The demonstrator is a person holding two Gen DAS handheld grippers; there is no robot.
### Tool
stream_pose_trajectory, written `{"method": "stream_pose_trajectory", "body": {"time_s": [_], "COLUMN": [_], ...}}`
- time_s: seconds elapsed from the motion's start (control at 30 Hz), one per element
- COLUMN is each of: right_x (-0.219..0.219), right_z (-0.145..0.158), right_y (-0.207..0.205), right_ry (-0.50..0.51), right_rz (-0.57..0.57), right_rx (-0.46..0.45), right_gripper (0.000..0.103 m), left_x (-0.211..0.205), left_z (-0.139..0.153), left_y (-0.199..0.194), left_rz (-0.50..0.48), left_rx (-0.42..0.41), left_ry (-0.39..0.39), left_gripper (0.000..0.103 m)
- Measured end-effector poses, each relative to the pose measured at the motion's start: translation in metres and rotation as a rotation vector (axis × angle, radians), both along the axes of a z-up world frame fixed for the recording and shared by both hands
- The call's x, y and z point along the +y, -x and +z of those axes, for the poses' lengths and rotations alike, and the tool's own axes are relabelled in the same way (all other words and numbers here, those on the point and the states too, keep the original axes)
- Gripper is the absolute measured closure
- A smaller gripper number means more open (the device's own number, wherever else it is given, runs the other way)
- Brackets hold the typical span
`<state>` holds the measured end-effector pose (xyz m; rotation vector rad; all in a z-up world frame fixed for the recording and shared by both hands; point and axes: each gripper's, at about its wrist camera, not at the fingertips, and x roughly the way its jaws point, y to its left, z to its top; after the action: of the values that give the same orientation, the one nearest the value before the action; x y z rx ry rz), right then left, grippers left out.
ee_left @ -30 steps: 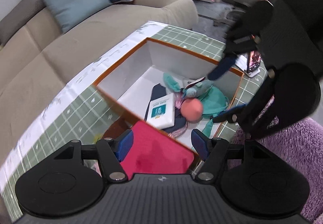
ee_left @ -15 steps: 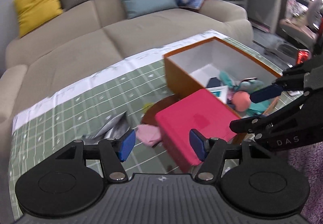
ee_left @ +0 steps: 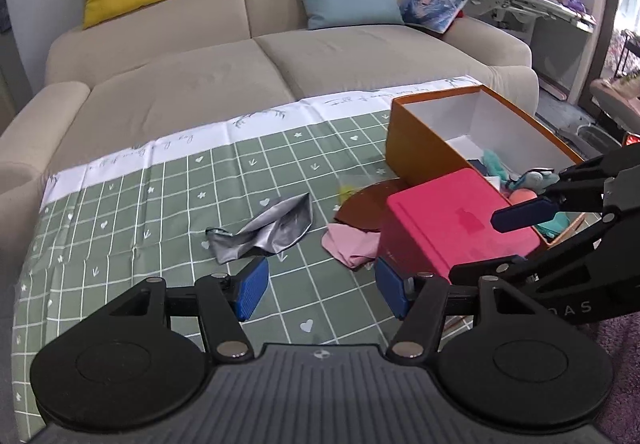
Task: Organize soft objects
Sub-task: 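Withdraw both tools from the shoebox back over the mat, then grasp the silver foil balloon with the left gripper while the right gripper grasps the brown leather piece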
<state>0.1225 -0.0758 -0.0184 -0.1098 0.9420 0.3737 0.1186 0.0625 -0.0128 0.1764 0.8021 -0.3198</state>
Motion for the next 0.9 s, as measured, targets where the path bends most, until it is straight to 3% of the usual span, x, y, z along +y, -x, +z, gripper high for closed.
{"method": "stream_pose_trajectory", "body": {"time_s": [0.47,0.9], "right_x": [0.042,0.051], "right_z": [-0.016,-0.023], "right_y": [-0.052,-0.113], "right_ry": [0.018,0.059], "right_rz": [0.067,0.128], "right_rx": [0.039,0.095], "right_gripper": [0.043,0.043], "left_x": [0.037,0.051], "left_z": [-0.024,-0.040], "left_y": [-0.036,-0.086], "left_rz": [0.012,-0.064], "left_rx": [0.016,0.045], "left_ry": [-0.010,-0.001], "left_gripper": [0.030,0.026]}}
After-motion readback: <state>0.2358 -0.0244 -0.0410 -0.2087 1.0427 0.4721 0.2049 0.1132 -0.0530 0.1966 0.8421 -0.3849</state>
